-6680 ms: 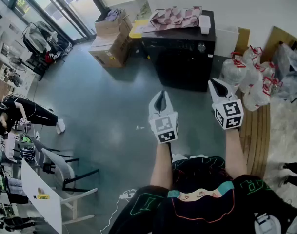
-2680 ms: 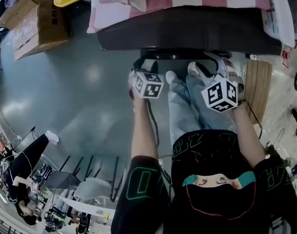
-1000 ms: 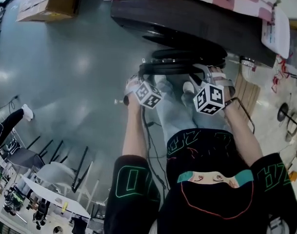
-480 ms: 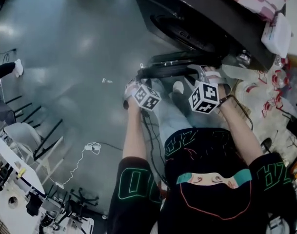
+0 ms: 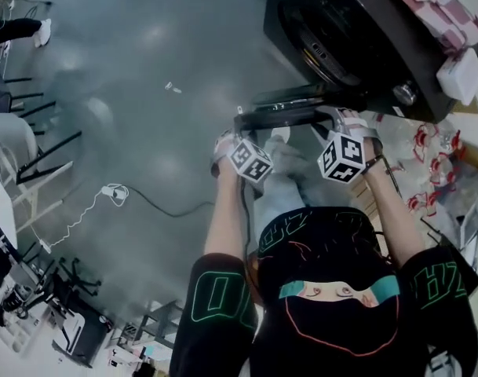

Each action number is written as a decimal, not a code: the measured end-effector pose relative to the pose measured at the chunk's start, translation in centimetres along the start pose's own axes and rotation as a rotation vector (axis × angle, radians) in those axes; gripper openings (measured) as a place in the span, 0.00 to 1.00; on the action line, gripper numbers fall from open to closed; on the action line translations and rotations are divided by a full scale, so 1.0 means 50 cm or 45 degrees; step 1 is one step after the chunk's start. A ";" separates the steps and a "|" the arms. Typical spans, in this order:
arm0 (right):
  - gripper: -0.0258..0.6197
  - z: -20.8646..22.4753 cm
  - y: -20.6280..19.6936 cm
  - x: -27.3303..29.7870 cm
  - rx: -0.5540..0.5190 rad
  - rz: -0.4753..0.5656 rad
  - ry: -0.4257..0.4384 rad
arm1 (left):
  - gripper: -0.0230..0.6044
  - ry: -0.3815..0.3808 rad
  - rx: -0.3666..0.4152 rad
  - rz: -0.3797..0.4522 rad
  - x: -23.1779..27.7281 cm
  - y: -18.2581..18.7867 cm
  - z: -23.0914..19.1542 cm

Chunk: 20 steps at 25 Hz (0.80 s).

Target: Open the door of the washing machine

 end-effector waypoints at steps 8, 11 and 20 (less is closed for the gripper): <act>0.28 -0.086 -0.039 -0.027 -0.223 0.050 0.006 | 0.21 0.087 -0.141 0.038 -0.037 -0.051 0.157; 0.29 -0.119 -0.058 -0.043 -0.307 0.032 0.030 | 0.20 0.091 -0.207 0.037 -0.053 -0.057 0.225; 0.29 -0.188 -0.127 -0.074 -0.536 0.061 0.104 | 0.20 0.172 -0.438 0.000 -0.069 -0.053 0.389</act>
Point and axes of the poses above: the fingertips, and each gripper's own axes: x forward along the fingers, z to its right, y out of its top, the point moved 1 cm from there along -x, backward along the fingers, and after that the axes turned 1 degree about x, right-handed, at the moved point
